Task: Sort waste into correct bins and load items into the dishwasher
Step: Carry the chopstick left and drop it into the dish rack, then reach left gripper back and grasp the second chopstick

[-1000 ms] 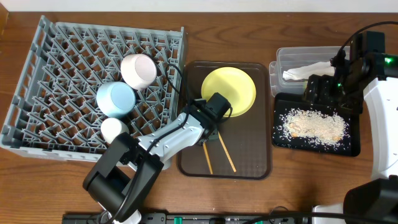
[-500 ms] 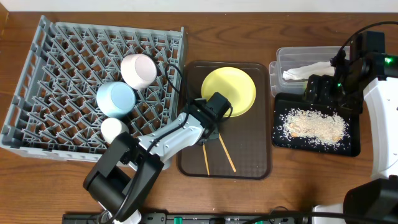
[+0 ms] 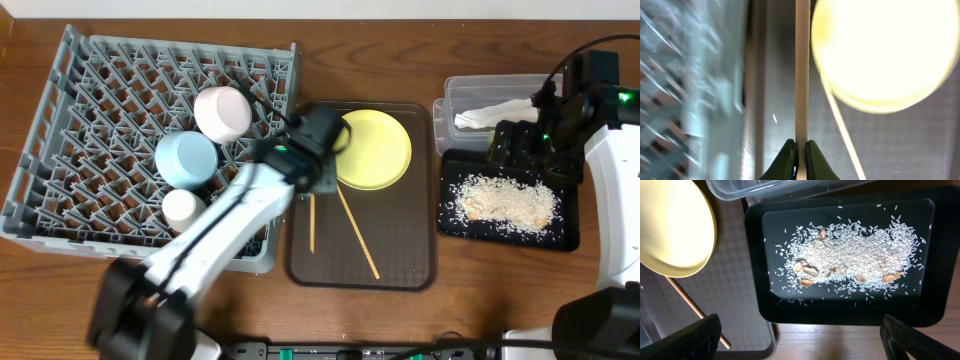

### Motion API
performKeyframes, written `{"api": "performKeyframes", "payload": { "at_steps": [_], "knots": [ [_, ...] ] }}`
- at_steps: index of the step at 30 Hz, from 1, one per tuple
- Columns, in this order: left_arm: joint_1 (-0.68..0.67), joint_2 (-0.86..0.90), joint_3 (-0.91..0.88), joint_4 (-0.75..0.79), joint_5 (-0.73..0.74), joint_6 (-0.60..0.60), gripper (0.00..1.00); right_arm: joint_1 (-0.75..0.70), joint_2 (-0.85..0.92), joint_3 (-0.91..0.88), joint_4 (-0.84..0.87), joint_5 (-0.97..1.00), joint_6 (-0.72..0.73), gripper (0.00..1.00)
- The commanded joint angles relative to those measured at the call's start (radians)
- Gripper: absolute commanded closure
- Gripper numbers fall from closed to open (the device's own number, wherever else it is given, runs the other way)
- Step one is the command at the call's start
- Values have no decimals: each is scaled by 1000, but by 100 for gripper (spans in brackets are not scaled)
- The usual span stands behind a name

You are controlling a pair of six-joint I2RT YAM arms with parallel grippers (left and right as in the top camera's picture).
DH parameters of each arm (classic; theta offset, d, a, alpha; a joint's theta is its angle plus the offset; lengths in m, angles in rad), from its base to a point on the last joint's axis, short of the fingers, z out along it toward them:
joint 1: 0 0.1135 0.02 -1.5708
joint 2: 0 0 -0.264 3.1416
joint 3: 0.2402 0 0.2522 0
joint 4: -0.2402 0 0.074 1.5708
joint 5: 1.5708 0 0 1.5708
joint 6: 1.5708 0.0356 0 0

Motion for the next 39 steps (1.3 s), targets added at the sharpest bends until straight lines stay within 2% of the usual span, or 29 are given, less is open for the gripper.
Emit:
{"api": "performKeyframes", "payload": {
  "at_steps": [1,5,17,18,20,22,25,28,29,30,34,39],
  "knots": [
    [67,-87,23,16,-75,198,92,-2,-21,2,-2,2,4,1],
    [127,-106,22,51,-150,296,92,-2,-21,2,-2,2,4,1],
    [241,29,16,117,-150,304,92,-2,-21,2,-4,2,4,1],
    [246,45,16,121,-149,304,90,-2,-21,2,-5,2,4,1],
    [249,63,16,129,-150,304,75,-2,-21,2,-5,2,4,1],
    [249,66,16,135,-150,306,71,-2,-21,2,-5,2,4,1],
    [249,57,19,140,-145,306,50,-2,-21,2,-5,2,4,1],
    [244,27,22,127,-74,304,41,-3,-21,2,-5,2,4,1],
    [241,13,22,121,-39,295,40,-3,-21,2,-5,2,4,1],
    [230,-11,22,96,47,230,40,-2,-21,2,-4,2,4,1],
    [182,-18,17,40,229,63,37,-2,-21,2,-2,2,4,1],
    [56,11,-24,33,248,-127,36,-2,-21,2,-3,2,4,1]
  ]
}}
